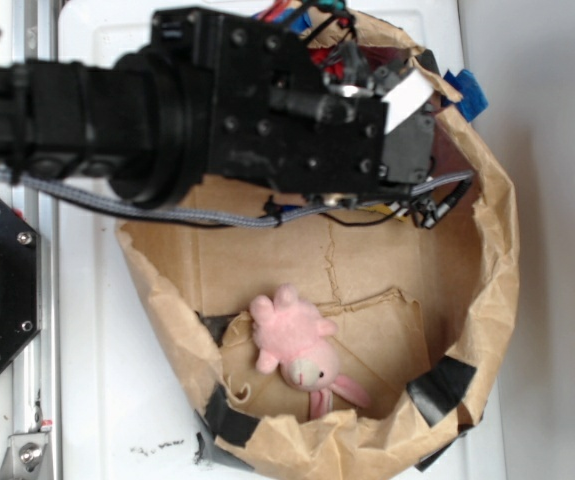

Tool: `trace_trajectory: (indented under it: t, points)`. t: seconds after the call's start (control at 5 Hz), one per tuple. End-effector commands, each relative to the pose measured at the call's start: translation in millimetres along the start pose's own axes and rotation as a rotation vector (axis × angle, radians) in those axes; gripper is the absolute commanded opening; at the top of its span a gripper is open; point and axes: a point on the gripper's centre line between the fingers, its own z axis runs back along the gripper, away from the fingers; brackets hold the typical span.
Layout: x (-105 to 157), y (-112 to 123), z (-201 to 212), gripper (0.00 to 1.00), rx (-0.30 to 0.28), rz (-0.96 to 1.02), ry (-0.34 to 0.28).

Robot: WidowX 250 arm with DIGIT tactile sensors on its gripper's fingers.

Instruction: Grab the red paper.

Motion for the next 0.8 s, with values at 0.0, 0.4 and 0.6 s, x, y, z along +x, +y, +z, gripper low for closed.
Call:
trace_trajectory:
  t: [0.0,0.4,0.6]
  points:
    - [20.6,28.8,15.6,1.0,-0.021,0.135,-0.071]
    - [30.9,41.3,1.8,1.0,0.008,0.173,-0.093]
    - [34.2,41.5,-4.2,1.0,0.034,0.183,-0.089]
